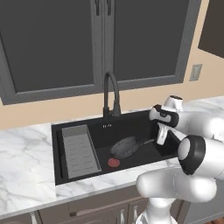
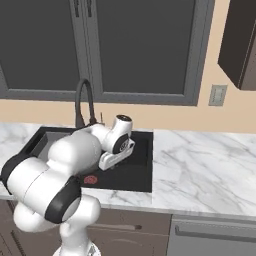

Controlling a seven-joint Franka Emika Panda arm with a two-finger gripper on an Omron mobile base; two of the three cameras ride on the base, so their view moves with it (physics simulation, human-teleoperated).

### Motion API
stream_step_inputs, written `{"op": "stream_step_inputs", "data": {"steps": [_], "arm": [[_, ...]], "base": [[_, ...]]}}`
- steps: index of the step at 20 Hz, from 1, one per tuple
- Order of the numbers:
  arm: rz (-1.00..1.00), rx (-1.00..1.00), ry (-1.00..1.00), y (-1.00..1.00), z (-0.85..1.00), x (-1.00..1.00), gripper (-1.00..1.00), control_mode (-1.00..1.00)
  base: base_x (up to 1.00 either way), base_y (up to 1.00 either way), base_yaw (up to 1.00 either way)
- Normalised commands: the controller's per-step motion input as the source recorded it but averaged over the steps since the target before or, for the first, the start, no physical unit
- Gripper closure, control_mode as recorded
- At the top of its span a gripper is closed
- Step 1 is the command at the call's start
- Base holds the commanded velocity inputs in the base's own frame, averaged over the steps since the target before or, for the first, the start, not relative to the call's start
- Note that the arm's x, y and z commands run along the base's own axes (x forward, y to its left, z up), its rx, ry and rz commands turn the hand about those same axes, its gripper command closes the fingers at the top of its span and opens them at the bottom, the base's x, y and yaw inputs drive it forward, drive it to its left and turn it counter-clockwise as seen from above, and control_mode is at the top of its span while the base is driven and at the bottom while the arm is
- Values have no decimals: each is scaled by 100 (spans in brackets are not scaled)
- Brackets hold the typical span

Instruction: Move the pot and pan from the stove into the sink.

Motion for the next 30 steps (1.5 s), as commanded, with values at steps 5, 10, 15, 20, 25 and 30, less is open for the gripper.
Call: {"op": "stream_step_inputs", "data": {"steps": [5,10,15,20,25,30], "arm": [[-5,0,-4,14,-43,45,100,-100],[-3,0,-8,7,-46,38,100,-100],[0,0,-6,0,-23,17,100,-100],[0,0,-10,0,-29,27,100,-100],[0,-3,-12,0,-41,16,100,-100],[0,0,-2,0,-6,1,-100,-100]], "base": [[0,0,0],[0,0,0],[0,0,0],[0,0,0],[0,0,0],[0,0,0]]}}
